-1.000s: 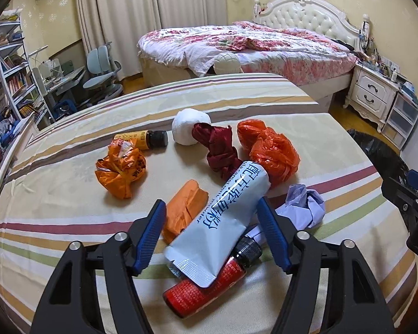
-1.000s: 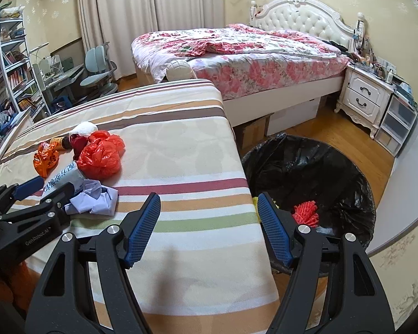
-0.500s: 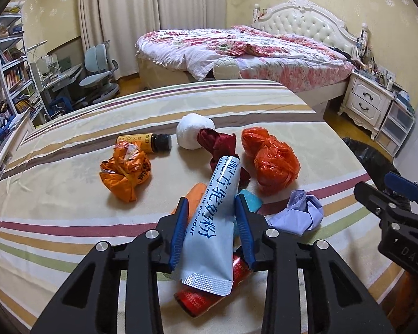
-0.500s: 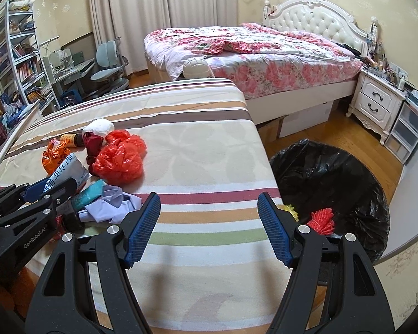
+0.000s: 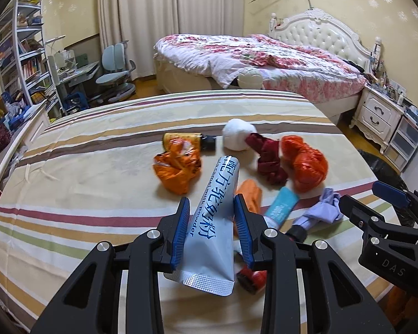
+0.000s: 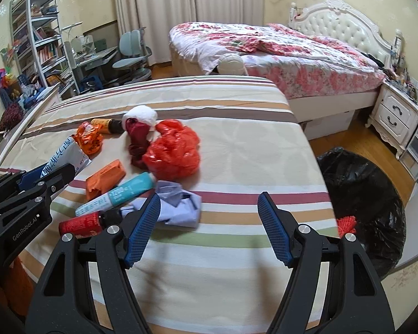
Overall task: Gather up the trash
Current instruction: 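Lift the white tube with the left gripper while the right gripper grasps the lavender cloth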
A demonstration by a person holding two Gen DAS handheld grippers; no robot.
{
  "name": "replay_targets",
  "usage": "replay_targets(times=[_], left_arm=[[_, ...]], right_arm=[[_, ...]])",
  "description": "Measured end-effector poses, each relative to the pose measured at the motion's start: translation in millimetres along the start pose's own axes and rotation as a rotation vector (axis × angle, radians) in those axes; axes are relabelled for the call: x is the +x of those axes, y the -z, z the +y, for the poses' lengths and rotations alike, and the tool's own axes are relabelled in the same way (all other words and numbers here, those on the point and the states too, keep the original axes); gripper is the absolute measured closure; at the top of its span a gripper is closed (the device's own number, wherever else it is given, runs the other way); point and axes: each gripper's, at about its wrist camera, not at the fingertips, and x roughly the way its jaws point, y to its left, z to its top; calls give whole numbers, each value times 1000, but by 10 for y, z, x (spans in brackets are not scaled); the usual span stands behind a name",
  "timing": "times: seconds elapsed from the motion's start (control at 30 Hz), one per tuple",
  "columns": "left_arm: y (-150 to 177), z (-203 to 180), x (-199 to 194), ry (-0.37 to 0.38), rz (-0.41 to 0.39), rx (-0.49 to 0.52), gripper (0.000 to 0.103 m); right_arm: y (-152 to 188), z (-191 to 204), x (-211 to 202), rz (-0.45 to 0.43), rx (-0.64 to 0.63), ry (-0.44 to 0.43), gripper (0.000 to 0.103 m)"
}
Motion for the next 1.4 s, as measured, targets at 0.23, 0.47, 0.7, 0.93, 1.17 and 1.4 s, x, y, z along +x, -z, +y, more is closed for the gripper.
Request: replay_targets(times=[0.23,0.47,0.7,0.93,1.17,1.4], left_arm=[[42,221,-1,-39,-2,-33,69],[111,372,-6,-67,0,-48,69],[143,427,7,-65,11,-62,69],[146,458,-11,-69,9,-69,69],[140,552,-25,-81,8,-86,69],[145,579,-22,-85,14,-95,69]], right_arm=[[-32,230,119,26,-37,-21,32],[-18,269,199,54,-43,-1,31],[6,163,150,54,-32,33,31],[44,94,105,57,-16,59,31],[64,-33,24,55,3,79,30],[-8,-220,-2,42,43,102,31]])
